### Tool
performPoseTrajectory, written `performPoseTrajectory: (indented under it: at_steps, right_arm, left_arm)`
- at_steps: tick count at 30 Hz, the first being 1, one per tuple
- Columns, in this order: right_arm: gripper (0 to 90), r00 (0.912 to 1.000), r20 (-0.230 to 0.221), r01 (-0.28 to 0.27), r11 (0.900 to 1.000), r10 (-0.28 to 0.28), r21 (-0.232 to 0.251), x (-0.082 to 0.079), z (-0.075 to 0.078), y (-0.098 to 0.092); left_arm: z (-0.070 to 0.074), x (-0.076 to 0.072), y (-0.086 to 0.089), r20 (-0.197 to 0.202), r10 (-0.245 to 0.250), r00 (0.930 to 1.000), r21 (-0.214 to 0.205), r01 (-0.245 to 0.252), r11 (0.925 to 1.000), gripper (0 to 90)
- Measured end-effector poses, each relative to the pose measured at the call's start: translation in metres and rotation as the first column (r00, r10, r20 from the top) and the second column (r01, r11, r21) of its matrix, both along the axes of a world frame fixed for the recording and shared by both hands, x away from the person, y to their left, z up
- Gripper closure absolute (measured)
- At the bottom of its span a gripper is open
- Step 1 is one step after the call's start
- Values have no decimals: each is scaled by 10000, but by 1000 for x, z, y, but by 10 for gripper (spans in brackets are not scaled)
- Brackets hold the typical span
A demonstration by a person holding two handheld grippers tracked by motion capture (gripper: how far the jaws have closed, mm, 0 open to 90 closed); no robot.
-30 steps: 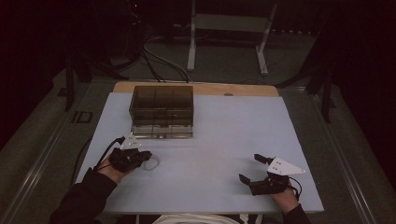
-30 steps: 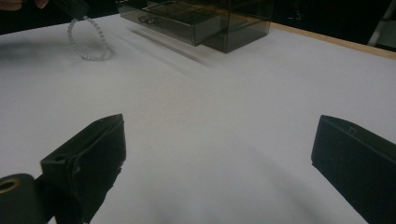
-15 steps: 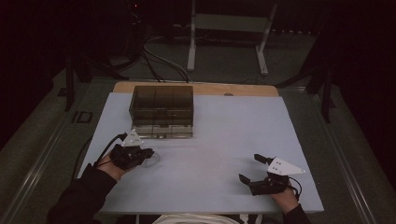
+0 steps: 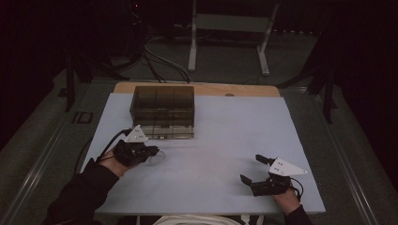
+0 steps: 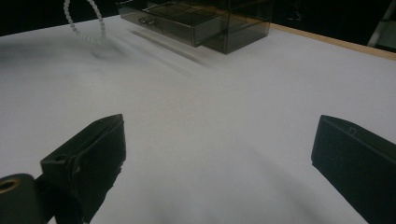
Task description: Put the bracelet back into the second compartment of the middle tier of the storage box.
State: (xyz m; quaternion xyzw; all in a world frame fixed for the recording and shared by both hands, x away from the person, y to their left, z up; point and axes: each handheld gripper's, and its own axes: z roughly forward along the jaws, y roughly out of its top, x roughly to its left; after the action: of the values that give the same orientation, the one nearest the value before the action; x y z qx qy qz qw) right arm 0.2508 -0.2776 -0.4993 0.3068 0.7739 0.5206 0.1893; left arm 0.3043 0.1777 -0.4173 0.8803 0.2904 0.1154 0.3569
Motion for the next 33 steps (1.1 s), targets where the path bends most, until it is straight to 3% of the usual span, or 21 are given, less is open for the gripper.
performPoseTrajectory:
  at_steps: [8,21,33]
  right_arm:
    - [27,10000,-1,-11,10000,11,-5,0,0,0]
    - [28,10000,21,-29,10000,29,-30,0,0,0]
    - [28,10000,16,-40,10000,40,-21,0,0,0]
  left_arm:
    - [14,4,-3,-7,-362,9993,-285,362,9989,872]
    - [39,13,-10,296,-761,9967,-395,772,9962,872]
    - [61,25,-12,711,-747,9947,-452,780,9959,872]
